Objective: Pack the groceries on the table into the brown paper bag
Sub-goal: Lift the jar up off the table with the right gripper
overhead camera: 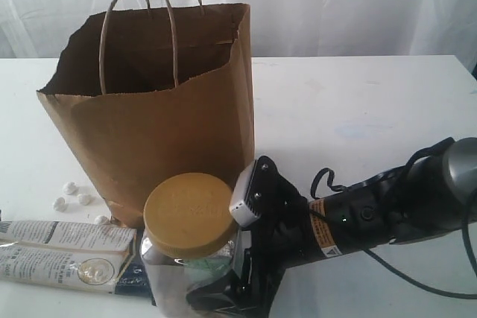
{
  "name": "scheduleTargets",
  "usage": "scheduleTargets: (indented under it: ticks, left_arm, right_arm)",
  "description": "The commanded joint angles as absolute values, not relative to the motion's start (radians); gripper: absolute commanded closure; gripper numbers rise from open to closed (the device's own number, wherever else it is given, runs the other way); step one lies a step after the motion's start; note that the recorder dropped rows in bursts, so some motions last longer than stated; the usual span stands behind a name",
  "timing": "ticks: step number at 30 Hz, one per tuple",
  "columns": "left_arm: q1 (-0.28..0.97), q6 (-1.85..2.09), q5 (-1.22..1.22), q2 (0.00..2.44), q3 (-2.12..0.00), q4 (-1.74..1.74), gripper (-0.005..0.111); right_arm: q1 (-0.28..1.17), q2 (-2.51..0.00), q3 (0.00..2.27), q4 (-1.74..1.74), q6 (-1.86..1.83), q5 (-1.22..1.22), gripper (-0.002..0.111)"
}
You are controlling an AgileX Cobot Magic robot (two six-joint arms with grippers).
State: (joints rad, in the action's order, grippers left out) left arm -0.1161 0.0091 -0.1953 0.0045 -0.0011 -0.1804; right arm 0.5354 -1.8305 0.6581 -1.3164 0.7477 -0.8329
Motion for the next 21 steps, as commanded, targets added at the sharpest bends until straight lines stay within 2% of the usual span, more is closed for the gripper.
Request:
scheduleTargets:
  ticks: [1, 4, 7, 11, 14, 17, 21]
  left_arm:
    - [-0.112, 0.0, -0.187, 0.0, 0.0, -0.188, 0.107]
    - [-0.112, 0.0, -0.187, 0.0, 0.0, -0.188, 0.107]
    - [-0.112, 0.0, -0.187, 0.0, 0.0, -0.188, 0.107]
    - [-0.112, 0.0, -0.187, 0.0, 0.0, -0.188, 0.107]
    - [-0.112, 0.0, -0.187, 0.0, 0.0, -0.188, 0.107]
    - [-0.112, 0.0, -0.187, 0.0, 0.0, -0.188, 0.107]
    - [-0.112, 0.0, -0.187, 0.0, 0.0, -0.188, 0.107]
  right_arm:
    - [0.538, -1.83, 0.662, -1.3, 0.738, -0.804, 0.007]
    - [0.538, -1.83, 0.662, -1.296, 0.738, -0.799, 0.019]
    - [0.538, -1.83, 0.662, -1.296, 0.738, -0.79, 0.04]
    - [0.538, -1.83, 0.662, -1.296, 0.756, -0.79, 0.074]
    - [0.538, -1.828, 0.662, -1.298, 0.86, -0.795, 0.094]
    - [0.538, -1.809, 0.662, -1.311, 1.005, -0.8, 0.108]
    - [0.538, -1.747, 0.662, -1.338, 1.086, -0.8, 0.108]
